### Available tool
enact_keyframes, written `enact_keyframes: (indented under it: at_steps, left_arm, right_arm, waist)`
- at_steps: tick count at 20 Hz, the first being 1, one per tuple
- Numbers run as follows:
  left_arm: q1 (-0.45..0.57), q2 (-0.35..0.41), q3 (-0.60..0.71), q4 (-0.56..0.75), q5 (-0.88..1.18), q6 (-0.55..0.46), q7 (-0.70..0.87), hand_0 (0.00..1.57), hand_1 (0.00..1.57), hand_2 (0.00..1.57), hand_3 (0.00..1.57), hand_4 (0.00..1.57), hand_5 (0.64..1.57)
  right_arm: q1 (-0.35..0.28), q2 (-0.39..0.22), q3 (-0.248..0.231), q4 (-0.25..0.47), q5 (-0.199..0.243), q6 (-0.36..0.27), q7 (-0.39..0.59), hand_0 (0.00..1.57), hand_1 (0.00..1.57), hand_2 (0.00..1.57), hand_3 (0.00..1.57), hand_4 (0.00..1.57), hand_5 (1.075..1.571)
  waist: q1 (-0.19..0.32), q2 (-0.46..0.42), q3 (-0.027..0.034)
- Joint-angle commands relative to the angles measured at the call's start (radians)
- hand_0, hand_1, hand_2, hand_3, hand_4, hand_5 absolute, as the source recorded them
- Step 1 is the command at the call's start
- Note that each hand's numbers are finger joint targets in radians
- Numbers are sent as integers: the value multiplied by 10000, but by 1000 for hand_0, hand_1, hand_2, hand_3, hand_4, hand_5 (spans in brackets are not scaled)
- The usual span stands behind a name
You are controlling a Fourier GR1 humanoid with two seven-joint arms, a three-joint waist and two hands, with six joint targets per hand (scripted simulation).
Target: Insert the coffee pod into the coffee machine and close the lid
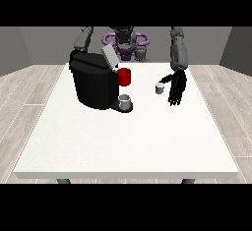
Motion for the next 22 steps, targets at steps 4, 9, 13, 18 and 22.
enact_keyframes:
  at_steps: [4, 9, 13, 18, 22]
  left_arm:
    - [-264, -814, -210, 703, -385, 308, 200, 0, 0, 392, 0, 0, 1571]
    - [-189, -352, -182, 864, -681, 358, -817, 1124, 1124, 1180, 1011, 0, 1571]
    - [-630, -498, -290, 711, -986, 799, -926, 1094, 1094, 1154, 1130, 0, 1571]
    - [-97, -1276, -856, 392, -1420, 975, -575, 1262, 1262, 1247, 1097, 0, 1571]
    - [-204, -1279, -1023, 377, -1735, 884, -442, 1286, 1286, 1280, 1113, 75, 1571]
  right_arm:
    - [-199, 133, 57, 133, 176, -296, 353, 0, 0, 0, 0, 410, 1571]
    - [43, 248, 37, 76, 19, -256, 230, 0, 0, 0, 0, 385, 1571]
    - [-524, 300, -28, 513, 183, -450, -42, 0, 0, 0, 0, 399, 1571]
    - [-211, 235, -276, 1190, 32, -357, -200, 0, 0, 0, 0, 330, 1571]
    - [-455, 94, -531, 1539, -131, -270, -239, 0, 0, 0, 0, 315, 1571]
  waist:
    - [-148, 72, -80]
    - [-35, -55, -80]
    - [21, 478, -81]
    - [71, -248, -75]
    - [169, -425, -73]
